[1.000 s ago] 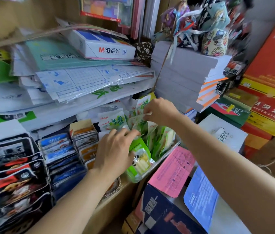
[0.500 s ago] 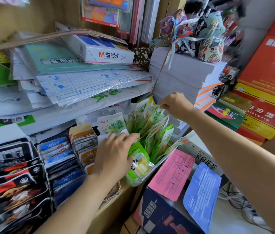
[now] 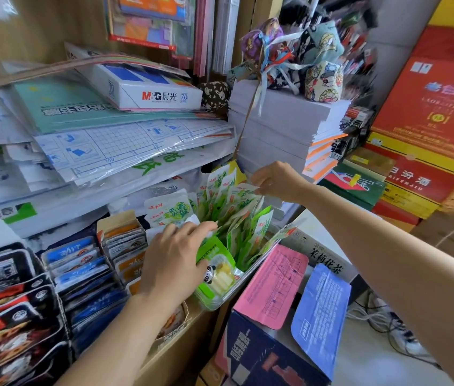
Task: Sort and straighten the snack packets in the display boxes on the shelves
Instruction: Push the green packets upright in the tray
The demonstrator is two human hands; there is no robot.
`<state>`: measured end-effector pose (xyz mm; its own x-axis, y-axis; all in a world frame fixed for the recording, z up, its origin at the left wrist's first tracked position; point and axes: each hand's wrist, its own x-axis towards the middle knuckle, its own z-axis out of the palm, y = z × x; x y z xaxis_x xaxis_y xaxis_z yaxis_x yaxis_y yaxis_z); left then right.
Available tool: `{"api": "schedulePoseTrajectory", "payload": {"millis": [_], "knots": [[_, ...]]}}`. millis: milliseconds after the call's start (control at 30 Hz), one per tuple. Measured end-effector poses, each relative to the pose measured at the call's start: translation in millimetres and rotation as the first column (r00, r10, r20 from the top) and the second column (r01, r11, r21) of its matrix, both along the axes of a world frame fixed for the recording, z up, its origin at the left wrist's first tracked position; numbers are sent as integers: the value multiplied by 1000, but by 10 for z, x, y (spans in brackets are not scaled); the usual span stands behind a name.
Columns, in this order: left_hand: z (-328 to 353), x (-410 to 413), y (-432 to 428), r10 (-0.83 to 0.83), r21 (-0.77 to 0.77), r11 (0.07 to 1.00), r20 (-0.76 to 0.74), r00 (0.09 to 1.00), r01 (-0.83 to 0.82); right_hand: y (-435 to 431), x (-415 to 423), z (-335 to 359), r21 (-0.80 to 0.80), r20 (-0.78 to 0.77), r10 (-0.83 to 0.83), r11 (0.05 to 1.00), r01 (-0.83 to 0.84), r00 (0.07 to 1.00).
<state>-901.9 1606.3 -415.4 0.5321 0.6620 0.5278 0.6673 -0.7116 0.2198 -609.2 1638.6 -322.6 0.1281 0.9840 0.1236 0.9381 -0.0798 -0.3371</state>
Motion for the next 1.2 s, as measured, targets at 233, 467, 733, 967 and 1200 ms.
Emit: {"api": "schedulePoseTrajectory", "payload": {"millis": [233,467,733,967,1200], "knots": [[0,2,2,-19,5,1000,17,1000,19,-280,-259,-65,85,-83,152,986,-145,985],[-15,-1,11,-25,-4,1000,4,1000,25,-226,-459,-600,5,294,153,987,-162,944],[-6,3,13,-38,-14,999,-6,999,38,-8,-470,-486,-149,396,238,970,-194,887],[49,70,15,-99,35,995,30,995,98,-504,-300,-119,111,-31,-11,994,14,999],[172,101,-79,-18,136,991,74,997,8,-1456,-529,-731,220,-720,-354,699,680,597]]}}
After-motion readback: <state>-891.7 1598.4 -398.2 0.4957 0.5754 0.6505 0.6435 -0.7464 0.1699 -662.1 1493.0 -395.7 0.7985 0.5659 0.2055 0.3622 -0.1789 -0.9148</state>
